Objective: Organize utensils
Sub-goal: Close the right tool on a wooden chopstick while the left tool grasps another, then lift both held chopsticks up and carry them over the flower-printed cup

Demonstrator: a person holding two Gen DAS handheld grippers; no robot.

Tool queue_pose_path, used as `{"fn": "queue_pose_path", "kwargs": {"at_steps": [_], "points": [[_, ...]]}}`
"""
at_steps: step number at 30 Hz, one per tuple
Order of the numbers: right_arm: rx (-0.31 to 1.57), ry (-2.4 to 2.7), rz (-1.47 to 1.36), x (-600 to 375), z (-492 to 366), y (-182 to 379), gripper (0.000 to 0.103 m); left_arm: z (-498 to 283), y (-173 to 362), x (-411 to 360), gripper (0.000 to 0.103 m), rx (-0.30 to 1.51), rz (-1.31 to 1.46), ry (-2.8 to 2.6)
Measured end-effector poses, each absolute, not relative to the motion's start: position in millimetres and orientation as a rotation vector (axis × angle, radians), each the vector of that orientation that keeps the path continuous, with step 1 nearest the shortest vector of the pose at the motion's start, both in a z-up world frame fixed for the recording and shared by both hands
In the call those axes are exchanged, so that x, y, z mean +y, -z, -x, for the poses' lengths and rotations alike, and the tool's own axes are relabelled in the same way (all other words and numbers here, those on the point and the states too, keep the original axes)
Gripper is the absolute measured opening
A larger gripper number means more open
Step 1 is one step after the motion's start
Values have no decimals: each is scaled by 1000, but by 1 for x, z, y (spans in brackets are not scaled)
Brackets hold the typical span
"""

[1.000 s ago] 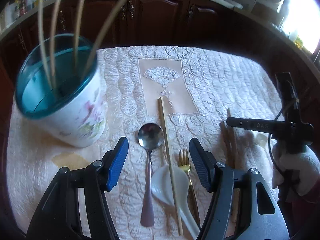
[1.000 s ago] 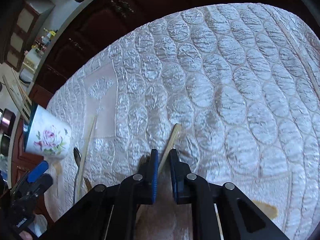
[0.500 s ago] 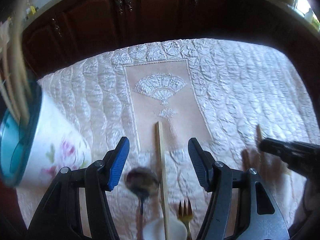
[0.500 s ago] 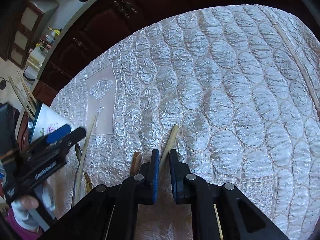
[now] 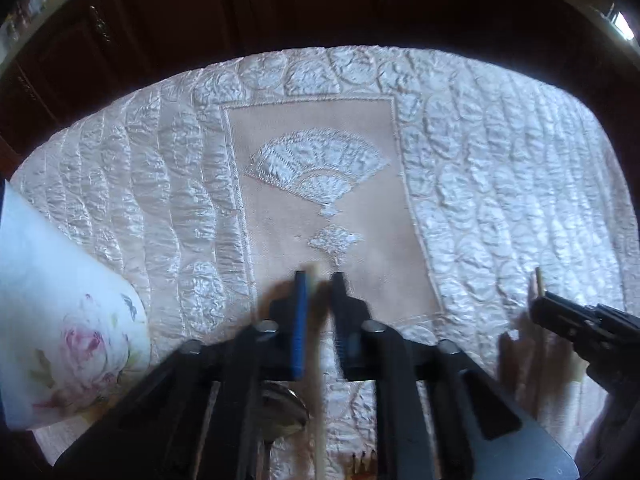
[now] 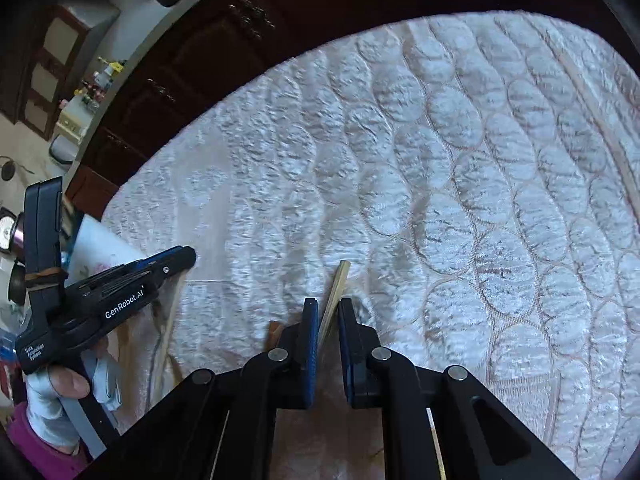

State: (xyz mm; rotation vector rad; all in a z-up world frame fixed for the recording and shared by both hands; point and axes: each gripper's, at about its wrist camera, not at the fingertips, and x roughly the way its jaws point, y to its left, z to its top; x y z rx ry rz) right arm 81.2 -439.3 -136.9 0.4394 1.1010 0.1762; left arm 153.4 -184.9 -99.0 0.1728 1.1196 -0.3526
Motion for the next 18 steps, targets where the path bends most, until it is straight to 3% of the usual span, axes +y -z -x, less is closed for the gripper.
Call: {"fn": "queue_pose_path", "kwargs": {"at_steps": [12,16,18], "points": [[943,-275,-370,-420,-45,59,5,-90,15,-133,2,980,-10,537],[953,-261,-357,-413,-39,58,5,-96,17,-127,3,1013,-25,486],[960,-263,-358,-411,-38,61,5,-101,21,-127,8,1038,-28,471]]}}
